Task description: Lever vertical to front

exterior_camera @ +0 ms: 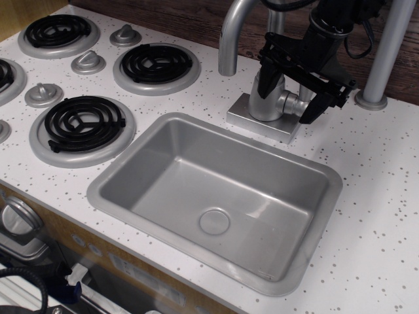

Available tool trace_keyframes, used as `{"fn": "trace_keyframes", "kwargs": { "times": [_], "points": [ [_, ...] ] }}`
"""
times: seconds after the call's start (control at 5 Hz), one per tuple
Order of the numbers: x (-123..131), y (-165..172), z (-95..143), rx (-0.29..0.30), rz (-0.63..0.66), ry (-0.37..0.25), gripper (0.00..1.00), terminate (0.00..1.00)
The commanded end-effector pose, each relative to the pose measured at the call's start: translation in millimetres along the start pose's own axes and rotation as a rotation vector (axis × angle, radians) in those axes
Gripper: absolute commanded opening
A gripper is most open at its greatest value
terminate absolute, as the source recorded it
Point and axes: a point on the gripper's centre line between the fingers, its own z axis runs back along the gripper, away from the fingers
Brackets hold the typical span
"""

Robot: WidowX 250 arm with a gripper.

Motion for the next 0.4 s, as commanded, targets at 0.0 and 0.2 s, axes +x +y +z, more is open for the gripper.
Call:
{"fn": "trace_keyframes", "kwargs": {
  "times": [0.0, 0.2],
  "points": [
    [0.0, 0.0, 0.0, 0.000, 0.000, 0.000, 1.00, 0.00],
    [9.2, -1.9, 10.8, 0.027, -0.021, -0.122, 1.00, 0.00]
  ]
}}
